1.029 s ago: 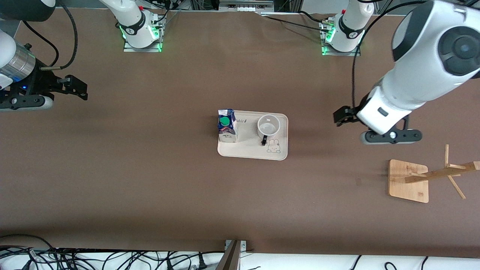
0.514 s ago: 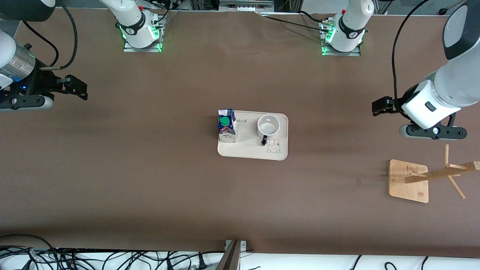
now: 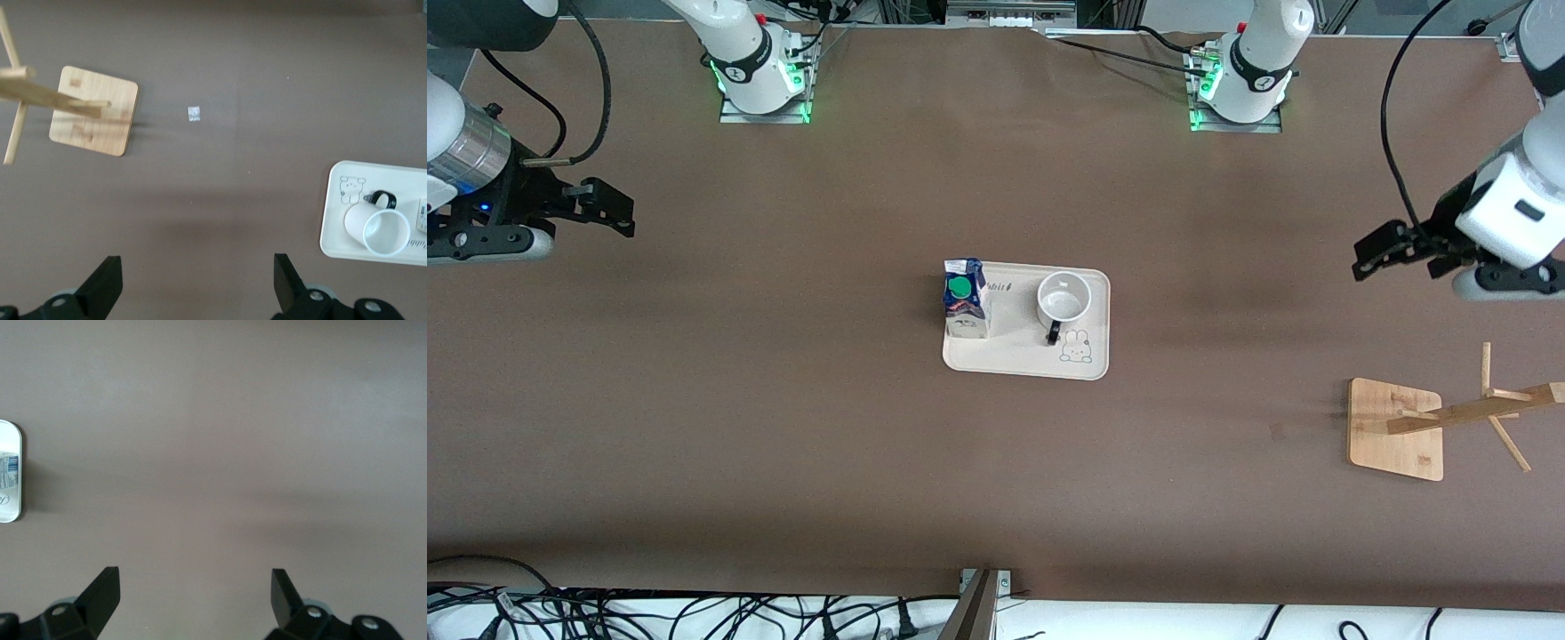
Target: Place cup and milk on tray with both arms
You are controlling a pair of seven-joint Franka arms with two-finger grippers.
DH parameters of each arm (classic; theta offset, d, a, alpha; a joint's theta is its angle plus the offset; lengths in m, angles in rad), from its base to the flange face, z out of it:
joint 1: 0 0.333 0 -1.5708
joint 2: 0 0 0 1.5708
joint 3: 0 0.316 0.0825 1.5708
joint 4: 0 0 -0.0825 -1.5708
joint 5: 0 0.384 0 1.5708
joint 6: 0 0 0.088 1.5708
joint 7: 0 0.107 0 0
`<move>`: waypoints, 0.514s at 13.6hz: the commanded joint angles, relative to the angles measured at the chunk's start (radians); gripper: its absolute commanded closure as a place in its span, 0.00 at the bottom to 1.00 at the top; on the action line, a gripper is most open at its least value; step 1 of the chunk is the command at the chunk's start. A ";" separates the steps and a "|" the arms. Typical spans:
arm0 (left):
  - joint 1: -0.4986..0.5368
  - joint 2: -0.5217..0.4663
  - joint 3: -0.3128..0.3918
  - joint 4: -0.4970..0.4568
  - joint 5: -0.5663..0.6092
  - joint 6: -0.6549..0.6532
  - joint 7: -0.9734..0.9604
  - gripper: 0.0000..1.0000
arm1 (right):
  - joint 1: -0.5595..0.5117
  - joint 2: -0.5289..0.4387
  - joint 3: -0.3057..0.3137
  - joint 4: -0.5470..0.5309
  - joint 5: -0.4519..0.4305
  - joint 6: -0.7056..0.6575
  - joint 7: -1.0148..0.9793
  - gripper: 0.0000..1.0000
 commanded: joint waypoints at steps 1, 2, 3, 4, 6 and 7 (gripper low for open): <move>-0.022 -0.083 -0.003 -0.087 0.035 -0.018 0.040 0.00 | -0.014 -0.013 0.013 -0.007 -0.010 -0.008 0.006 0.00; -0.022 -0.083 -0.012 -0.078 0.048 -0.029 0.043 0.00 | -0.014 -0.012 0.013 -0.007 -0.010 -0.008 0.004 0.00; -0.022 -0.081 -0.015 -0.070 0.048 -0.043 0.043 0.00 | -0.014 -0.013 0.013 -0.008 -0.010 -0.008 0.006 0.00; -0.022 -0.081 -0.018 -0.068 0.048 -0.055 0.043 0.00 | -0.014 -0.012 0.013 -0.007 -0.010 -0.008 0.006 0.00; -0.022 -0.081 -0.021 -0.068 0.043 -0.057 0.041 0.00 | -0.014 -0.012 0.013 -0.008 -0.010 -0.008 0.006 0.00; -0.019 -0.081 -0.021 -0.068 0.042 -0.057 0.044 0.00 | -0.014 -0.012 0.013 -0.007 -0.010 -0.008 0.006 0.00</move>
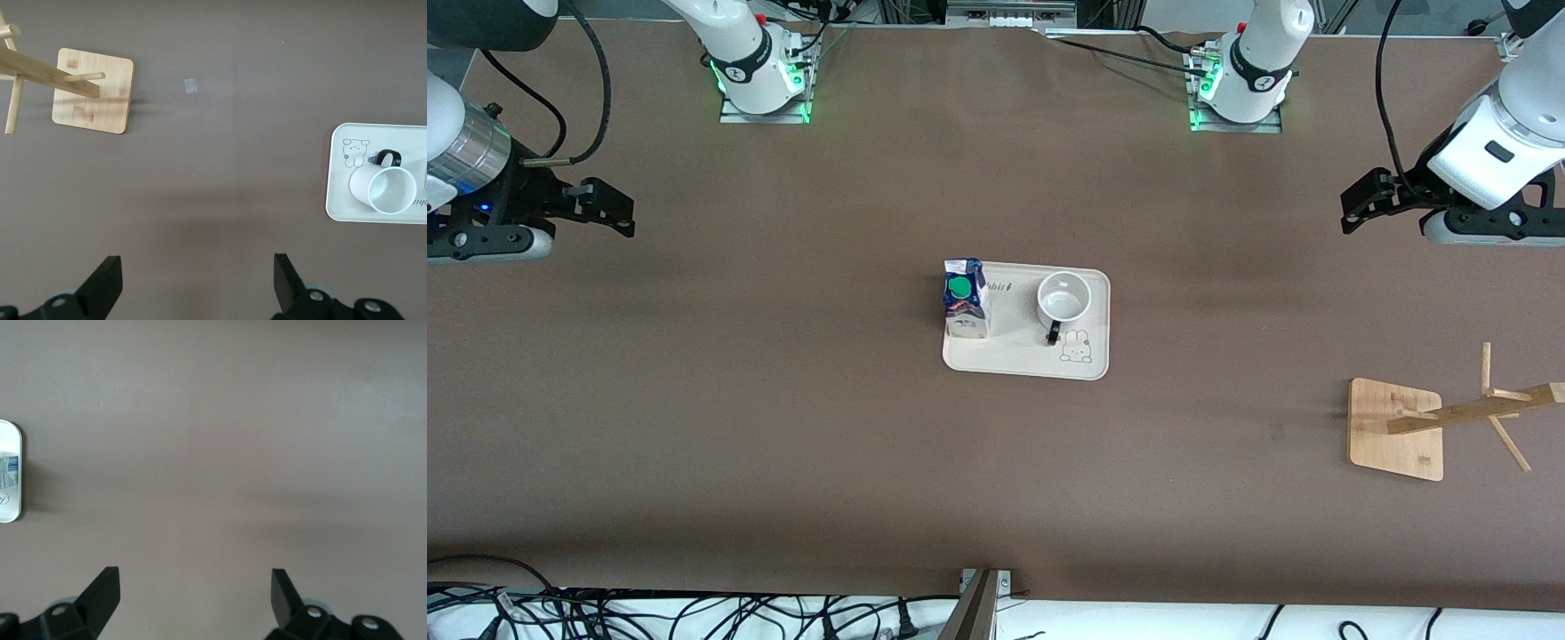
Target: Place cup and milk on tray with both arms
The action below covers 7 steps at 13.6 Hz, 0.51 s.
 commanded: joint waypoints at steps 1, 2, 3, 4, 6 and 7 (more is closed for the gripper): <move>-0.001 -0.005 -0.001 -0.002 0.015 -0.010 0.020 0.00 | -0.013 -0.012 0.013 -0.007 -0.010 -0.006 0.004 0.00; -0.001 -0.005 -0.001 -0.002 0.013 -0.010 0.020 0.00 | -0.013 -0.013 0.013 -0.007 -0.010 -0.006 0.006 0.00; 0.002 -0.004 -0.001 -0.002 0.013 -0.010 0.019 0.00 | -0.013 -0.012 0.014 -0.007 -0.010 -0.006 0.006 0.00; 0.006 -0.005 -0.001 -0.002 0.013 -0.010 0.019 0.00 | -0.013 -0.012 0.014 -0.007 -0.010 -0.006 0.004 0.00; 0.009 -0.004 0.001 0.001 0.012 -0.010 0.020 0.00 | -0.013 -0.012 0.016 -0.007 -0.010 -0.006 0.006 0.00; 0.009 -0.002 0.002 0.000 0.004 -0.010 0.020 0.00 | -0.013 -0.012 0.016 -0.007 -0.010 -0.005 0.004 0.00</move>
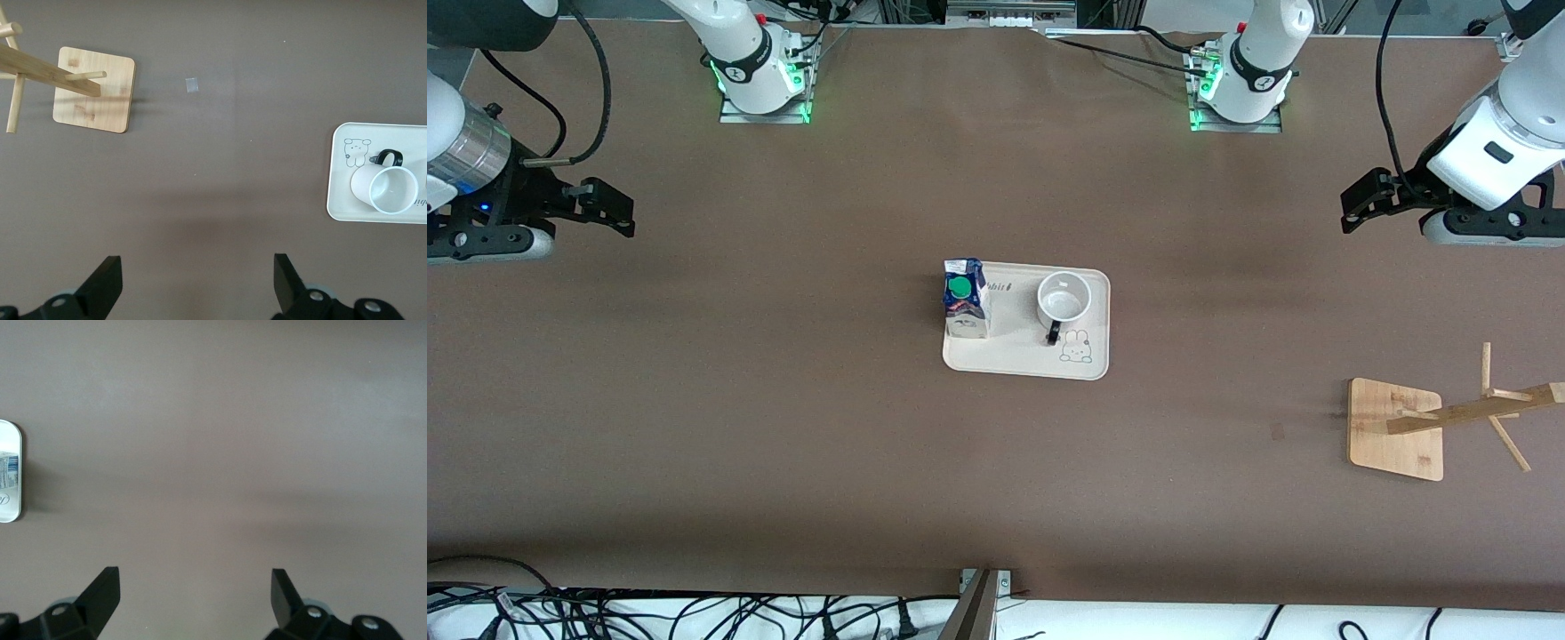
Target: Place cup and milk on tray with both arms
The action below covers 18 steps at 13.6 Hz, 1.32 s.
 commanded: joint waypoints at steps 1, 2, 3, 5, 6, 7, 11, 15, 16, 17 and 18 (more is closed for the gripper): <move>0.007 -0.003 0.000 0.000 -0.002 -0.009 0.017 0.00 | -0.013 -0.012 0.016 -0.007 -0.010 -0.005 0.004 0.00; 0.007 -0.003 0.000 0.002 -0.002 -0.009 0.016 0.00 | -0.013 -0.012 0.016 -0.007 -0.010 -0.005 0.004 0.00; 0.007 -0.003 0.000 0.002 -0.002 -0.009 0.016 0.00 | -0.013 -0.012 0.016 -0.007 -0.008 -0.005 0.004 0.00; 0.007 -0.004 0.000 0.002 0.000 -0.012 0.019 0.00 | -0.013 -0.012 0.016 -0.007 -0.008 -0.005 0.006 0.00; 0.007 -0.004 0.000 0.002 0.000 -0.012 0.019 0.00 | -0.013 -0.012 0.016 -0.007 -0.005 -0.005 0.004 0.00; 0.005 -0.004 -0.003 0.002 0.000 -0.012 0.017 0.00 | -0.013 -0.012 0.016 -0.007 0.000 -0.005 0.004 0.00; 0.004 0.003 -0.005 0.017 0.001 -0.014 0.010 0.00 | -0.013 -0.012 0.016 -0.007 0.000 -0.005 0.004 0.00; 0.002 0.005 -0.005 0.018 0.001 -0.014 0.011 0.00 | -0.013 -0.012 0.016 -0.007 0.001 -0.005 0.004 0.00; 0.002 0.005 -0.003 0.018 0.001 -0.014 0.008 0.00 | -0.013 -0.012 0.016 -0.007 0.001 -0.005 0.006 0.00; 0.002 0.005 -0.003 0.018 0.001 -0.014 0.008 0.00 | -0.013 -0.012 0.016 -0.007 0.001 -0.005 0.006 0.00; 0.001 0.005 -0.005 0.018 0.004 -0.014 0.007 0.00 | -0.013 -0.012 0.016 -0.007 0.001 -0.005 0.004 0.00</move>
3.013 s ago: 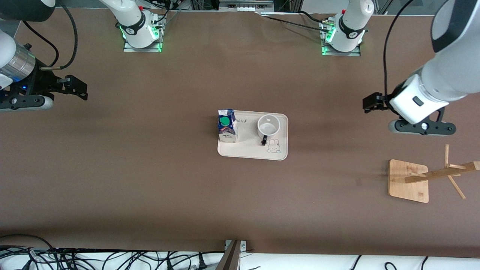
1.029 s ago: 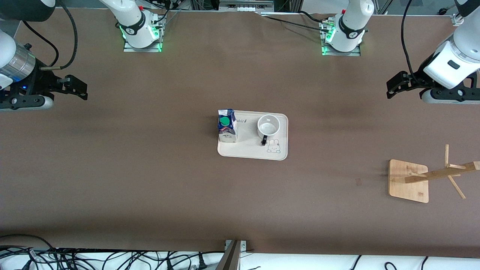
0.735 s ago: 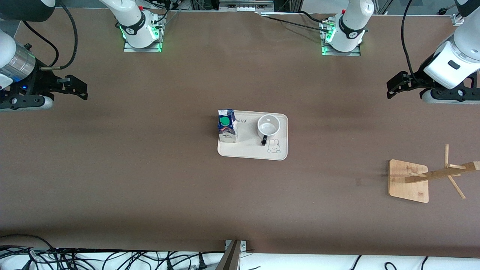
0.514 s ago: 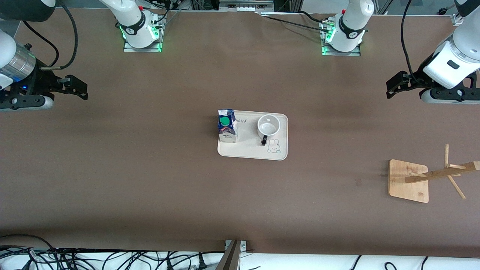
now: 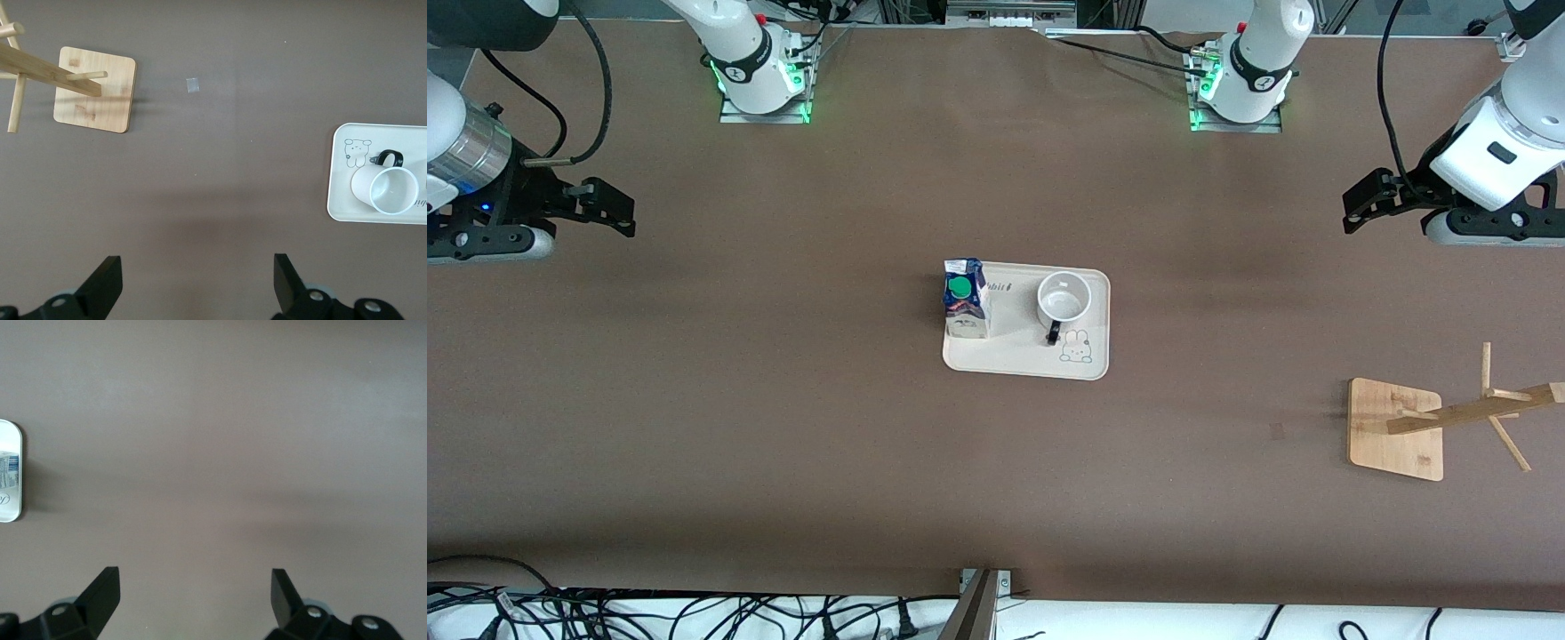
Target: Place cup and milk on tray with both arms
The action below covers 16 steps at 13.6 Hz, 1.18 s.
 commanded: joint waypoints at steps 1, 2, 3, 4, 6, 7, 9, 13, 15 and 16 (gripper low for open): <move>-0.003 0.005 -0.003 0.017 0.006 -0.013 0.008 0.00 | -0.014 -0.012 0.015 -0.007 0.001 -0.005 0.006 0.00; -0.003 0.005 -0.003 0.017 0.006 -0.013 0.010 0.00 | -0.014 -0.012 0.016 -0.007 -0.001 -0.005 0.006 0.00; -0.003 0.005 -0.003 0.017 0.006 -0.015 0.010 0.00 | -0.014 -0.012 0.016 -0.007 0.001 -0.005 0.004 0.00; -0.006 0.005 -0.003 0.017 0.008 -0.015 0.010 0.00 | -0.012 -0.012 0.016 -0.004 0.001 -0.005 0.004 0.00; -0.006 0.005 -0.003 0.017 0.008 -0.015 0.011 0.00 | -0.014 -0.012 0.016 -0.007 0.001 -0.003 0.006 0.00; -0.006 0.005 -0.003 0.017 0.008 -0.015 0.013 0.00 | -0.014 -0.012 0.016 -0.004 0.006 0.000 0.004 0.00; -0.008 0.006 -0.003 0.019 0.009 -0.013 0.014 0.00 | -0.012 -0.013 0.016 -0.004 0.012 -0.005 0.006 0.00; -0.008 0.008 -0.003 0.019 0.006 -0.013 0.016 0.00 | -0.012 -0.012 0.016 -0.002 0.012 -0.005 0.004 0.00; -0.008 0.014 -0.003 0.028 0.006 -0.013 0.016 0.00 | -0.012 -0.012 0.016 -0.002 0.012 -0.003 0.006 0.00; -0.008 0.015 -0.003 0.033 0.006 -0.015 0.016 0.00 | -0.012 -0.012 0.016 -0.002 0.013 -0.005 0.006 0.00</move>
